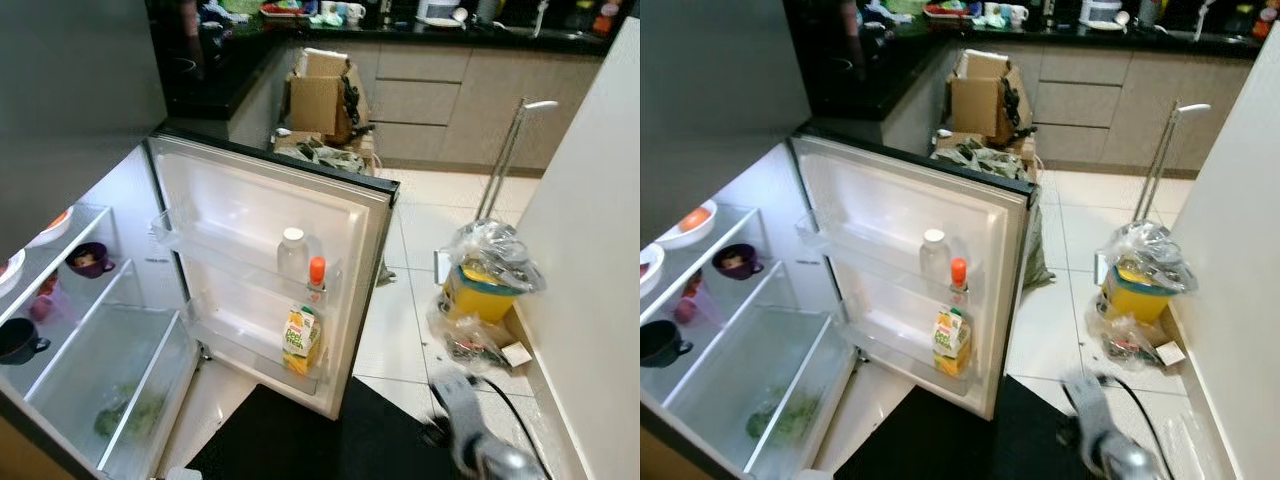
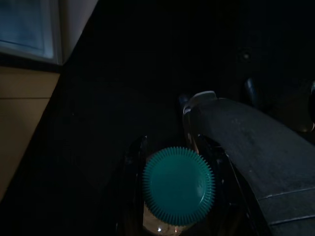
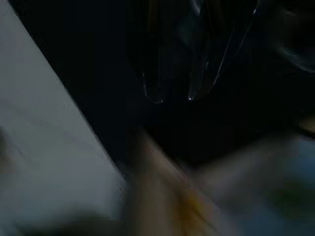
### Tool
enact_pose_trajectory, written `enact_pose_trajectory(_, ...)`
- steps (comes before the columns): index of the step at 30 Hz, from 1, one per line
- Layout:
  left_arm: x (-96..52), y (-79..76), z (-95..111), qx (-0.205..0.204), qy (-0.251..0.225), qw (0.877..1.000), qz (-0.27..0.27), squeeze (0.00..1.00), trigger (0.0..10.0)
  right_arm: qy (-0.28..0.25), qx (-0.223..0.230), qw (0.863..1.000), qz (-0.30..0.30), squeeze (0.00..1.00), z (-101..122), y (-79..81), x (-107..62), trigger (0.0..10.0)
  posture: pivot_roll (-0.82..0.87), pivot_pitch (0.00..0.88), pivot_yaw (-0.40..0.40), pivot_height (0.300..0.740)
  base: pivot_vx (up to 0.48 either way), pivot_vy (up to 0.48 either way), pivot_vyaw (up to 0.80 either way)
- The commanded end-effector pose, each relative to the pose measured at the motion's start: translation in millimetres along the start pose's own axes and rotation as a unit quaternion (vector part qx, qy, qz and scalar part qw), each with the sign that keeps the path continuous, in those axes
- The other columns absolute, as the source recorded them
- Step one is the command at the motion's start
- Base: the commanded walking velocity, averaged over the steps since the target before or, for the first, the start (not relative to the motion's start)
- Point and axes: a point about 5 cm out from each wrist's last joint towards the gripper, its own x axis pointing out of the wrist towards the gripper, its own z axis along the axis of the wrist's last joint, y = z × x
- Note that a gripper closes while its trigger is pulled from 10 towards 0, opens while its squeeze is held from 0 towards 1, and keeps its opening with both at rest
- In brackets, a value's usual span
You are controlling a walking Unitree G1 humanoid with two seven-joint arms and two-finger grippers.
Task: Restocking fridge
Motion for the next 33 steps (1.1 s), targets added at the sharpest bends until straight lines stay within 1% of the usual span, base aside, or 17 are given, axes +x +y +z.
enact_pose_trajectory(1, -1.3, -5.7, -13.3, -0.001, 0.025, 1.0, -0.009, 0.0, 10.0, -0.026, -0.002, 0.998, 0.06, 0.0, 11.6, 6.9, 3.6, 10.0, -0.08, 0.0, -0.028, 0.74, 0.0, 0.0, 0.0)
enact_pose_trajectory(4, -1.5, -5.7, -14.1, 0.0, 0.026, 1.0, -0.009, 0.0, 10.0, -0.063, -0.006, 0.986, 0.157, 0.0, 35.9, 19.8, 10.3, 10.0, -0.08, 0.0, -0.028, 0.74, 0.0, 0.0, 0.0)
enact_pose_trajectory(6, -1.7, -5.6, -14.9, 0.001, 0.027, 1.0, -0.01, 0.0, 10.0, -0.064, -0.018, 0.974, 0.217, 0.0, 45.5, 27.3, 11.7, 10.0, -0.08, 0.0, -0.029, 0.74, 0.0, 0.0, 0.0)
enact_pose_trajectory(7, -1.7, -5.6, -14.9, 0.001, 0.027, 1.0, -0.01, 0.0, 10.0, -0.064, -0.018, 0.974, 0.217, 0.0, 45.5, 27.3, 11.7, 10.0, -0.08, 0.0, -0.029, 0.74, 0.0, 0.0, 0.0)
enact_pose_trajectory(9, -2.1, -5.5, -16.0, 0.002, 0.028, 1.0, -0.01, 0.0, 10.0, -0.066, -0.035, 0.966, 0.247, 0.0, 52.1, 31.0, 12.3, 10.0, -0.07, 0.0, -0.03, 0.74, 0.0, 0.0, 0.0)
enact_pose_trajectory(10, -2.6, -5.2, -17.5, 0.003, 0.029, 1.0, -0.01, 0.0, 10.0, -0.076, -0.048, 0.965, 0.246, 0.0, 60.2, 30.6, 14.3, 10.0, -0.07, 0.0, -0.031, 0.74, 0.0, 0.0, 0.0)
enact_pose_trajectory(12, -2.8, -5.1, -18.1, 0.003, 0.03, 0.999, -0.01, 0.0, 10.0, -0.08, -0.051, 0.965, 0.243, 0.0, 62.6, 30.3, 15.1, 10.0, -0.07, 0.0, -0.031, 0.74, 0.0, 0.0, 0.0)
enact_pose_trajectory(16, -4.7, -4.3, -23.6, 0.004, 0.034, 0.999, -0.011, 0.0, 10.0, -0.107, -0.073, 0.971, 0.2, 0.0, 78.8, 26.5, 20.3, 10.0, -0.07, 0.0, -0.03, 0.74, 0.0, 0.0, 0.0)
enact_pose_trajectory(17, -6.1, -3.9, -27.5, 0.004, 0.036, 0.999, -0.011, 0.0, 10.0, -0.125, -0.081, 0.973, 0.176, 0.0, 88.9, 24.7, 22.6, 10.0, -0.06, 0.018, -0.03, 0.74, 0.0, 0.0, 0.0)
enact_pose_trajectory(20, -8.6, -2.5, -33.6, 0.004, 0.04, 0.999, -0.012, 0.0, 10.0, -0.139, -0.082, 0.974, 0.157, 0.0, 98.9, 24.1, 25.3, 10.0, -0.05, 0.052, -0.03, 0.74, 0.0, 0.0, 0.0)
enact_pose_trajectory(24, -11.8, -0.4, -40.5, 0.005, 0.043, 0.999, -0.011, 0.0, 10.0, -0.137, -0.085, 0.971, 0.174, 0.0, 101.5, 28.5, 26.8, 10.0, -0.04, 0.076, -0.029, 0.74, 0.0, 0.0, 0.0)
enact_pose_trajectory(25, -13.1, 0.3, -43.4, 0.005, 0.044, 0.999, -0.011, 0.0, 10.0, -0.134, -0.087, 0.97, 0.182, 0.0, 100.4, 30.7, 27.3, 10.0, -0.03, 0.101, -0.029, 0.74, 0.0, 0.0, 0.0)
enact_pose_trajectory(27, -14.6, 1.0, -46.5, 0.005, 0.046, 0.999, -0.011, 0.0, 10.0, -0.13, -0.088, 0.969, 0.19, 0.0, 99.1, 33.1, 28.0, 10.0, -0.03, 0.101, -0.029, 0.74, 0.0, 0.0, 0.0)
enact_pose_trajectory(28, -15.9, 1.7, -49.2, 0.006, 0.047, 0.999, -0.011, 0.0, 10.0, -0.129, -0.089, 0.967, 0.199, 0.0, 98.7, 35.5, 28.6, 10.0, -0.02, 0.125, -0.027, 0.74, 0.0, 0.0, 0.0)
enact_pose_trajectory(30, -17.3, 2.5, -52.0, 0.006, 0.049, 0.999, -0.011, 0.0, 10.0, -0.129, -0.092, 0.965, 0.207, 0.0, 98.6, 38.0, 29.8, 10.0, -0.02, 0.125, -0.027, 0.74, 0.0, 0.0, 0.0)
enact_pose_trajectory(31, -18.7, 3.8, -54.2, 0.008, 0.049, 0.999, -0.011, 0.0, 10.0, -0.135, -0.1, 0.965, 0.2, 0.0, 102.5, 38.1, 30.6, 10.0, -0.01, 0.156, -0.022, 0.74, 0.0, 0.0, 0.0)
enact_pose_trajectory(33, -20.3, 5.8, -55.7, 0.012, 0.047, 0.999, -0.012, 0.0, 10.0, -0.152, -0.108, 0.964, 0.187, 0.0, 111.8, 37.1, 31.4, 10.0, -0.01, 0.173, -0.016, 0.74, 0.0, 0.0, 0.0)
